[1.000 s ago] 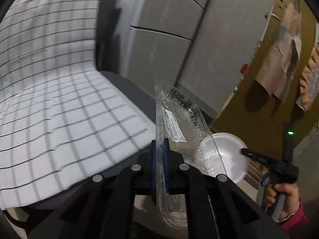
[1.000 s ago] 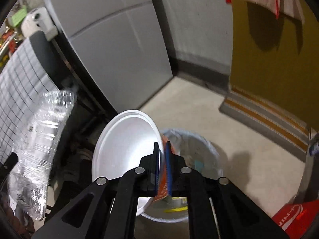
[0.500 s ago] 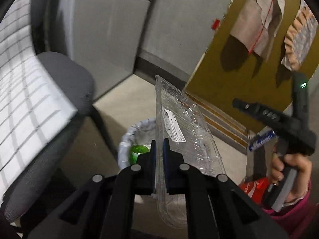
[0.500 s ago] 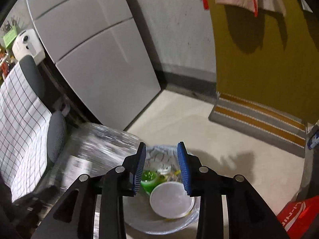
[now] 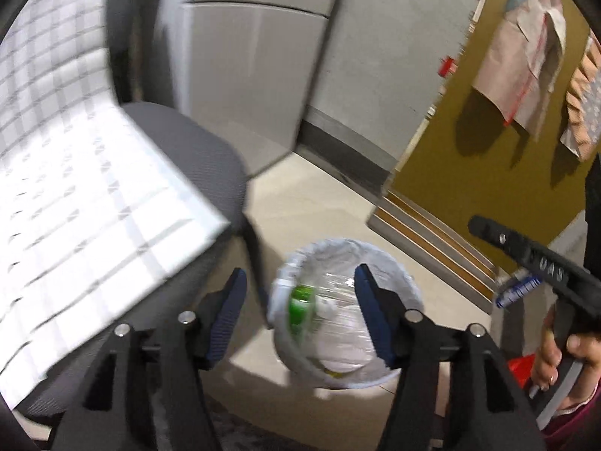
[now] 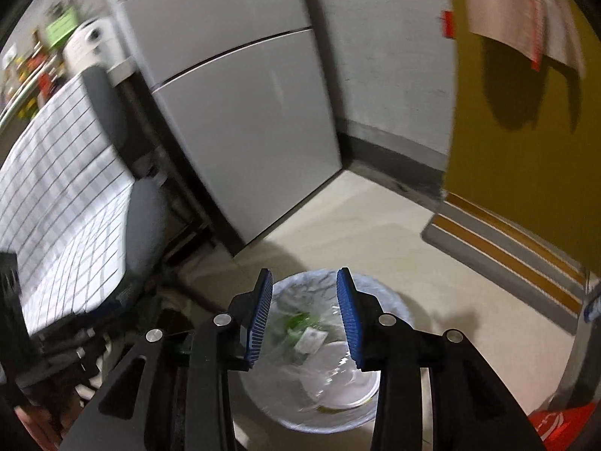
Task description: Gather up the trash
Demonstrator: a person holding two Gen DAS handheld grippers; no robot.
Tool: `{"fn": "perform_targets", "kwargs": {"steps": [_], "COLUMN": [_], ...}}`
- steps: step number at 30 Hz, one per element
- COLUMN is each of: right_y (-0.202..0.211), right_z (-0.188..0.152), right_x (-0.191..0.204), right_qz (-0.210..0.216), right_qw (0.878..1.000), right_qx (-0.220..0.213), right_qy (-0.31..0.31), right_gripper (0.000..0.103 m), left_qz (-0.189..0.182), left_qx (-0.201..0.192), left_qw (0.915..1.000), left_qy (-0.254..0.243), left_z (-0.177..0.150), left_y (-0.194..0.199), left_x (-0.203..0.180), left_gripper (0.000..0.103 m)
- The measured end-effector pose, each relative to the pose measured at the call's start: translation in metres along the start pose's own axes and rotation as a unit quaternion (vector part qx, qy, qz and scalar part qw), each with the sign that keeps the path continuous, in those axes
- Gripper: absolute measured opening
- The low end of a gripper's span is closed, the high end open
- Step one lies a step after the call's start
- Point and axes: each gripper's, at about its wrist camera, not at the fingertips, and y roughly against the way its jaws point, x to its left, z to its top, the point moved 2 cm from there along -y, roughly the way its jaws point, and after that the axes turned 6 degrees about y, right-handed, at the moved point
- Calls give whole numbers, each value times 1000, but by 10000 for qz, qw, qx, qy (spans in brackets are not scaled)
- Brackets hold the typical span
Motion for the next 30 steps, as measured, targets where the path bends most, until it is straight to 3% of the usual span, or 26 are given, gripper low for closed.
{"fn": "perform_targets", "kwargs": {"steps": [3, 6, 9, 11, 21, 30], "right_y": [6, 20, 36, 47, 98, 127], "right_z": [-1, -1, -1, -1, 1, 6], "right_x": [32, 68, 100, 120, 181, 216], "right_qz": [131, 219, 138, 31, 124, 458], "right_qw": [9986, 9944, 9894, 9855, 9700, 9603], "right_qx": [66, 66, 73, 77, -104, -232], "right_qy": [499, 1028, 1445, 1696, 2425, 2741], "right_gripper": [58, 66, 82, 86, 88, 88], "left_qz": [363, 666, 890, 1004, 1483, 1913], "left_qx": [-131, -264, -430, -543, -684, -901], "left_qw": [9992, 9972, 9947, 9928, 9837, 9723], "left_qy": [141, 218, 298, 366, 750, 997], "left_z": [-1, -5, -9, -13, -38, -46], "left_y": [27, 58, 90, 110, 181, 232], "left_x": [16, 29, 42, 50, 82, 103], "left_gripper": [71, 81, 94, 96, 96, 96]}}
